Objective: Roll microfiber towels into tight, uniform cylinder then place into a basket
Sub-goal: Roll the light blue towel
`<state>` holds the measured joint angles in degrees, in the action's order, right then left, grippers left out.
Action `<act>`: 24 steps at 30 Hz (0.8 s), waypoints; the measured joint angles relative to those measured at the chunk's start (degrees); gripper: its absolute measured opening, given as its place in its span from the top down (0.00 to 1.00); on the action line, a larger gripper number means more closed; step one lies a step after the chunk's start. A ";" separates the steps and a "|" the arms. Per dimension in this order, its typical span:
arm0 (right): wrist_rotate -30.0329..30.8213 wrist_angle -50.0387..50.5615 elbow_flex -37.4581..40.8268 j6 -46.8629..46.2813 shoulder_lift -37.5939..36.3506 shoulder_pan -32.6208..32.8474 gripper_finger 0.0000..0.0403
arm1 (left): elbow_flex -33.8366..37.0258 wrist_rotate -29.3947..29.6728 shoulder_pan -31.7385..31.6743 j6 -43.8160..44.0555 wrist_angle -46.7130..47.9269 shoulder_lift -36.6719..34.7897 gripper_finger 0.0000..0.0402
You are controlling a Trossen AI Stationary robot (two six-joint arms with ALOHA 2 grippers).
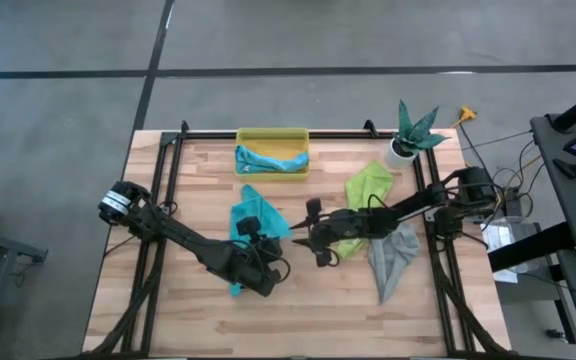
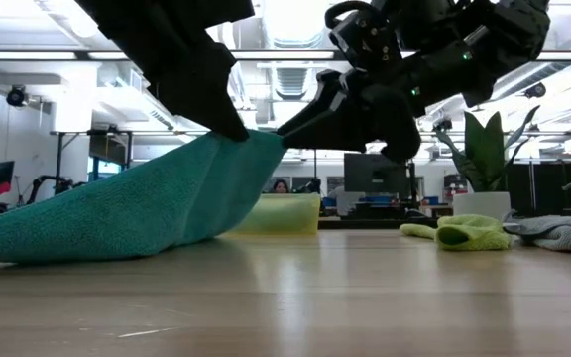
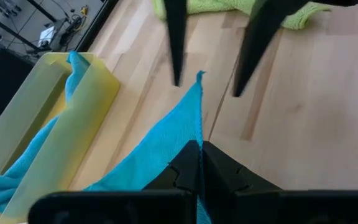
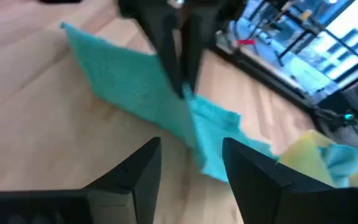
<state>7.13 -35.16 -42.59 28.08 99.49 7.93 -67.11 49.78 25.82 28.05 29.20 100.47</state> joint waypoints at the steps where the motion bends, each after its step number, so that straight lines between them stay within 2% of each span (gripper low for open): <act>1: -0.02 0.48 0.00 0.02 0.04 0.07 0.60 | 0.00 0.00 0.00 0.00 -0.19 0.00 1.00; 24: 0.42 0.62 0.02 0.89 0.04 0.06 0.84 | -0.76 -1.24 0.00 -2.96 -3.38 0.00 1.00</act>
<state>7.55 -34.53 -42.57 28.97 99.53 7.99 -67.88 48.54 25.82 25.09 25.82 100.47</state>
